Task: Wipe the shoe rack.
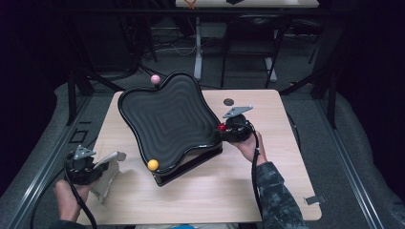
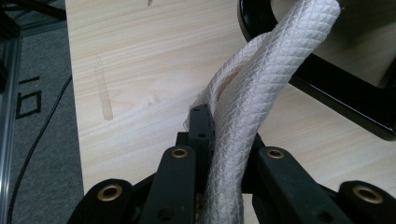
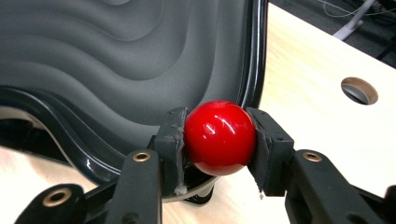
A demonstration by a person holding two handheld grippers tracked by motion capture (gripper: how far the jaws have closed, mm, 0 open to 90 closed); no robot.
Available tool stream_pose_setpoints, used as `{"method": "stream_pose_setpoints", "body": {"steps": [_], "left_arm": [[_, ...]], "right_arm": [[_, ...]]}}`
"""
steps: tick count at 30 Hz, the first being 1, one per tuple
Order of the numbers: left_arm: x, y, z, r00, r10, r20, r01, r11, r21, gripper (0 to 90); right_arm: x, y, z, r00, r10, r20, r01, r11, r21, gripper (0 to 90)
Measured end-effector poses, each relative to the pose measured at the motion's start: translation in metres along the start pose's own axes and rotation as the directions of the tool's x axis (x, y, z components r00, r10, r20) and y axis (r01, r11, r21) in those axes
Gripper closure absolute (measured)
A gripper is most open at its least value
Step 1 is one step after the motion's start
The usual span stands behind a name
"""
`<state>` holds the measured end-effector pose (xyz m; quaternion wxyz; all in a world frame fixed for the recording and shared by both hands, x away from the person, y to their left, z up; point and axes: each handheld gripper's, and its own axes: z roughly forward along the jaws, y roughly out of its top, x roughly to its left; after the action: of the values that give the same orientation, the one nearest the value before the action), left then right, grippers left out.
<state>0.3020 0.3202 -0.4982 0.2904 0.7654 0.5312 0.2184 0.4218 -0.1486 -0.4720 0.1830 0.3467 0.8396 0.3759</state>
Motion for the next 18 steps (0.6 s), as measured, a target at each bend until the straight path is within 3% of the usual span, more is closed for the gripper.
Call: {"method": "stream_pose_setpoints", "body": {"steps": [3, 8, 11, 18], "left_arm": [[0.001, 0.003, 0.002, 0.9999, -0.016, -0.005, 0.016, 0.9998, -0.012, 82.0], [0.006, 0.014, 0.0, 0.9982, -0.06, -0.004, 0.06, 0.9971, -0.047, 81.9], [0.007, 0.02, -0.003, 0.9977, -0.067, -0.003, 0.067, 0.9956, -0.065, 82.0], [0.006, 0.042, -0.012, 0.9966, -0.08, -0.021, 0.077, 0.9918, -0.101, 82.3]], "right_arm": [[-0.002, 0.001, 0.002, 0.9993, 0.018, 0.033, -0.018, 1.0, -0.007, 59.8], [-0.002, 0.007, 0.006, 0.9929, 0.093, 0.075, -0.091, 0.996, -0.02, 58.8], [-0.003, 0.007, 0.004, 0.9943, 0.086, 0.063, -0.084, 0.996, -0.027, 59.5], [0.002, 0.006, 0.005, 0.9929, 0.073, 0.093, -0.071, 0.997, -0.032, 60.0]]}}
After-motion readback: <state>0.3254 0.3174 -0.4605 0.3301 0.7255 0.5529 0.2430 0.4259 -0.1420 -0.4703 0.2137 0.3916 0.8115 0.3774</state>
